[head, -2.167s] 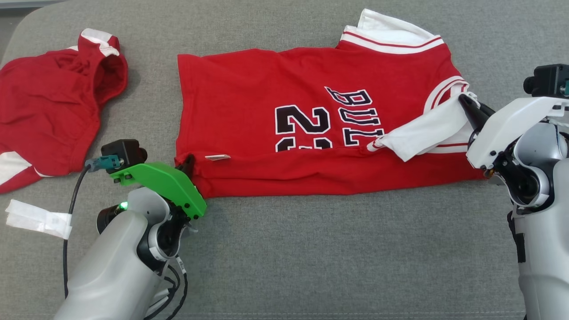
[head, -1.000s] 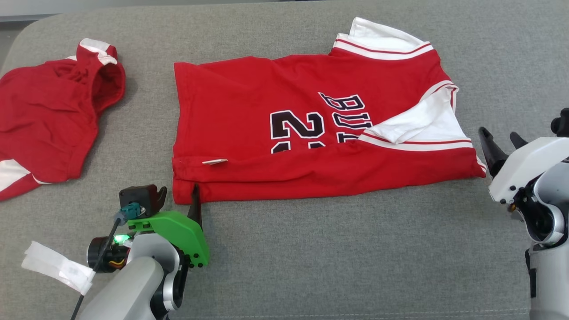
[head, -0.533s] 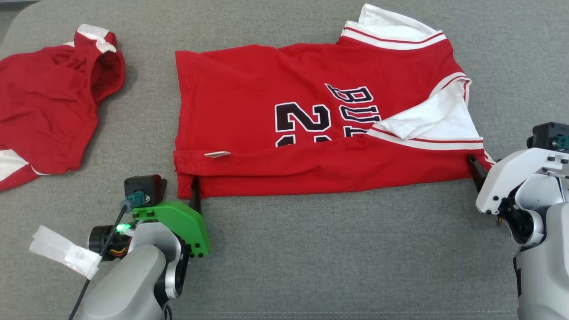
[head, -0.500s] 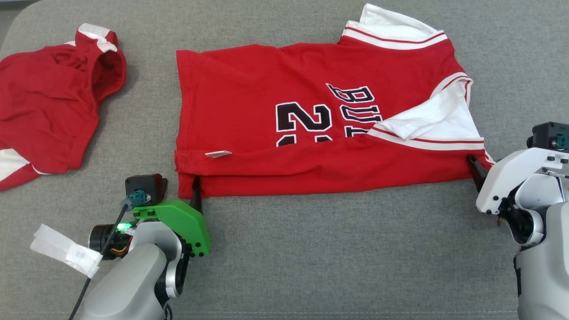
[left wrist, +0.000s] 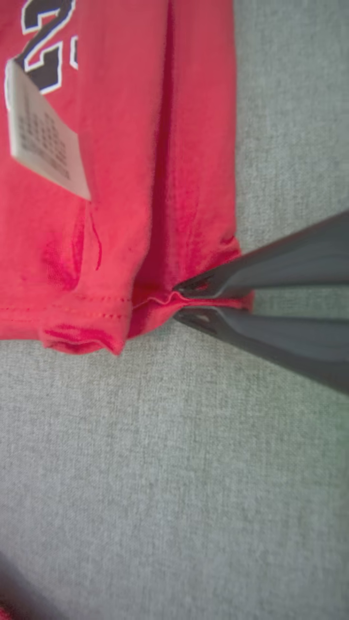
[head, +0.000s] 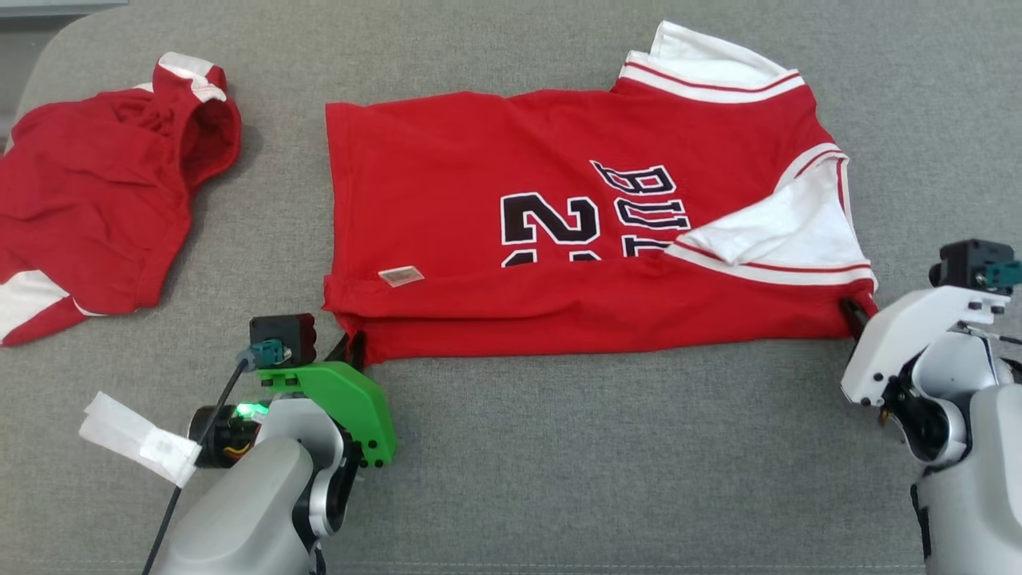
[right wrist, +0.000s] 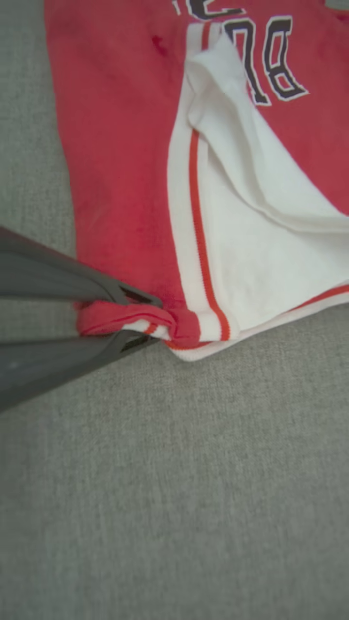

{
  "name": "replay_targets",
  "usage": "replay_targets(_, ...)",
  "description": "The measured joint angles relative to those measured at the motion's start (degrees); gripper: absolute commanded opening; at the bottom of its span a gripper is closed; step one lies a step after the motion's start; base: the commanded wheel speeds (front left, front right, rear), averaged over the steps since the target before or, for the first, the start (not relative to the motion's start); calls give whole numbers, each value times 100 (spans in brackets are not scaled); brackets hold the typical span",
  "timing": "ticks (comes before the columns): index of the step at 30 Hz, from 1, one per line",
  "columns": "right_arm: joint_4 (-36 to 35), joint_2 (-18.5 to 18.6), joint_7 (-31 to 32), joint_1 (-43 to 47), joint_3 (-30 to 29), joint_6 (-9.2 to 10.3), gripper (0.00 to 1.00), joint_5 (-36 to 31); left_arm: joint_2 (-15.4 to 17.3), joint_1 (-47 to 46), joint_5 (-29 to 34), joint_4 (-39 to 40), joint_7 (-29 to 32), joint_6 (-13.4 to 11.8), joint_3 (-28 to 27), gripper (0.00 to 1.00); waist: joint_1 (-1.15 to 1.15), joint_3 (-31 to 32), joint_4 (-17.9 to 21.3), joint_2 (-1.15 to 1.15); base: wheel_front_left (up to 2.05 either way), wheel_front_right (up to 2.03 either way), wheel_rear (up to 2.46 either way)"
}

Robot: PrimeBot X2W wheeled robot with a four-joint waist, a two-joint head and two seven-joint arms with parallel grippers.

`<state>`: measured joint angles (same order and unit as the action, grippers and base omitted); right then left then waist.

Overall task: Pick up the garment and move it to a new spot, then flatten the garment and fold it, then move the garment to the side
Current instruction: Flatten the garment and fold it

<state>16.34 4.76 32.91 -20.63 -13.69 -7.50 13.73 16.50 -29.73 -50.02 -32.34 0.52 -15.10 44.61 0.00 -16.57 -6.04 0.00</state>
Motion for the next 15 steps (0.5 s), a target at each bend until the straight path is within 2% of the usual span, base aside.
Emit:
replay_targets(7, -1096, -141, -70, 1075, -59, 1, 0, 423, 253, 450, -140, 378, 133, -20, -12, 0, 0, 284, 2, 0, 0, 0, 0)
replay_targets(12, -1629, -190, -21, 1725, -29, 0, 0, 636, 583, 878, -223, 910, 245, -235, -38, 0, 0, 429, 52, 0, 0, 0, 0)
replay_targets(15, -1673, -193, 1, 1993, 75, 1, 0, 946, 714, 1114, -296, 1193, 302, -379, -80, 0, 0, 471, 90, 0, 0, 0, 0)
